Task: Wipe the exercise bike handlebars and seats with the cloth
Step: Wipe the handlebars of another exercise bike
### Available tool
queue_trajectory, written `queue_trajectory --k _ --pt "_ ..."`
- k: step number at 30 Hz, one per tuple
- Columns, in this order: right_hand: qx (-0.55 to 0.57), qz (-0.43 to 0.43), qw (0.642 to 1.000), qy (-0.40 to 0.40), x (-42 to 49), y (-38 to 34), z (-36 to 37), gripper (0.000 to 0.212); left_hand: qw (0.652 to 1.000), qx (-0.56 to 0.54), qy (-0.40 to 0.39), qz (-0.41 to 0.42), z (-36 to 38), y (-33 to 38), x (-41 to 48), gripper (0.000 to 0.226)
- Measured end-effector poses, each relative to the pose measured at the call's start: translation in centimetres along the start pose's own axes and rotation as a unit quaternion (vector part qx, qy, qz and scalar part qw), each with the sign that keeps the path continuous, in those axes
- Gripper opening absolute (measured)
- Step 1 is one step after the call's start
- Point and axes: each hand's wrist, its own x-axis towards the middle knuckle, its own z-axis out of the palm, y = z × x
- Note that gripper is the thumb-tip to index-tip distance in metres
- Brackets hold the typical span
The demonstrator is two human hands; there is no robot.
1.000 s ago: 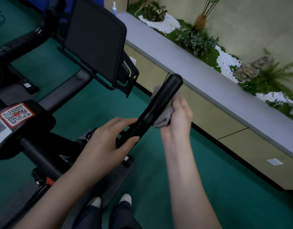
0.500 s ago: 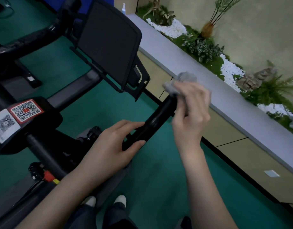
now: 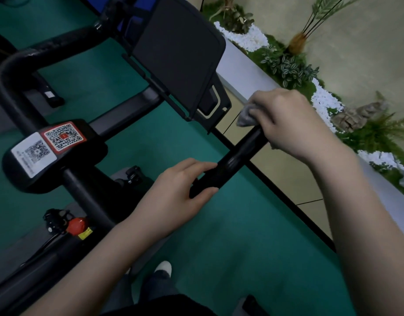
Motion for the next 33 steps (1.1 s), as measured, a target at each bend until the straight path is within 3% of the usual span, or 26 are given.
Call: queue_trajectory --k 5,17,22,29,33 --pt "-0.119 -0.076 0.983 -0.119 0.9 -1.8 -0.1 0.017 1.0 -0.019 0.009 -0.009 0.0 0.0 0.1 0.039" --pt "-0.02 -0.098 0.981 -0.167 0.0 -4.0 3.7 0.017 0.997 -0.061 0.006 -0.053 0.1 -0.3 0.4 0.041" --pt "-0.029 -0.118 0.974 -0.19 0.2 -3.9 3.9 0.013 0.995 -0.071 0.008 -0.066 0.1 -0.4 0.6 0.041" --pt "-0.132 -0.069 0.985 -0.088 0.7 -1.7 2.2 0.015 0.994 -0.088 -0.003 -0.066 0.1 -0.4 0.5 0.039" --pt "-0.112 -0.084 0.984 -0.112 0.3 -2.5 2.2 0.019 0.994 -0.092 0.005 -0.065 0.0 -0.4 0.5 0.038"
